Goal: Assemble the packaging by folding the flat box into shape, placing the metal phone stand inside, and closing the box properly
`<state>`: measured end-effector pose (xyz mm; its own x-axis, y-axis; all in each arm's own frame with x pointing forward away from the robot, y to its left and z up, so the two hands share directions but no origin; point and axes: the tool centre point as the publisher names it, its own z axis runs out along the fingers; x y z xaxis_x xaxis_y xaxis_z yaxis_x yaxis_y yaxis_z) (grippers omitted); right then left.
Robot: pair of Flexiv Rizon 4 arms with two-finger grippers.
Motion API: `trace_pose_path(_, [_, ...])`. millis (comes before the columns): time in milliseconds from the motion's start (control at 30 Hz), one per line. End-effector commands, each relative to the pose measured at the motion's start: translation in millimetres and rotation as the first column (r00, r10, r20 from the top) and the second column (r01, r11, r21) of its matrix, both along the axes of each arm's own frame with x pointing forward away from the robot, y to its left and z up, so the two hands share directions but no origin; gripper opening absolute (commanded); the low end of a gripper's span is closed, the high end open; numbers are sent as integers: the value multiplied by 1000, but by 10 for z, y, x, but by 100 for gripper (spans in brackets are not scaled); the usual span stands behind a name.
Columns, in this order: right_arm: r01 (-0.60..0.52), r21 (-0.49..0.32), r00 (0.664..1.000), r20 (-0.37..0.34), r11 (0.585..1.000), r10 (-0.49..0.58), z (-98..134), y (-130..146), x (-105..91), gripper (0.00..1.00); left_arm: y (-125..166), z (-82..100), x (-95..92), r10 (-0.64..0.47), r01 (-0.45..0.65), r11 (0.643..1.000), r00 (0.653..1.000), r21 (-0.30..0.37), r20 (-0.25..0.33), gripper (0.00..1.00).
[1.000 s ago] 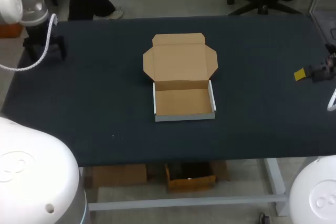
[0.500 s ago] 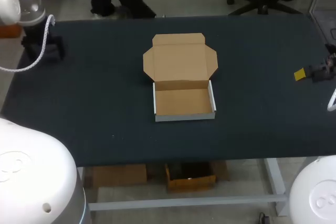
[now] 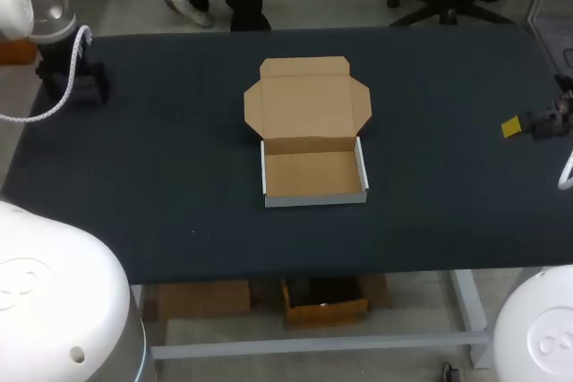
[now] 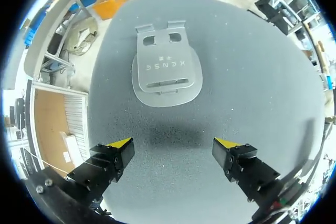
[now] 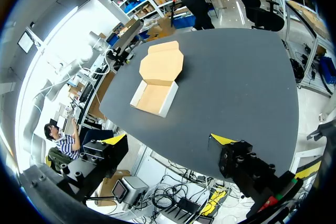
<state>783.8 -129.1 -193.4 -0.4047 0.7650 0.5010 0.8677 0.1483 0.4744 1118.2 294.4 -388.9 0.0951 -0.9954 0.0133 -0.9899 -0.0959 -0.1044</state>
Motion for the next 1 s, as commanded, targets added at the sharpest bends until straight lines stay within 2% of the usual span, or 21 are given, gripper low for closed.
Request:
trace_pose_path(33, [-2, 1, 1000, -2, 1000, 2, 15, -9, -9, 100, 24, -12, 55, -9, 9, 1000, 1000, -3, -8, 100])
trace_pose_path(1000, [-2, 1, 1000, -2, 1000, 2, 15, -9, -9, 100, 99, -38, 282, 14, -14, 1000, 1000, 12, -7, 100])
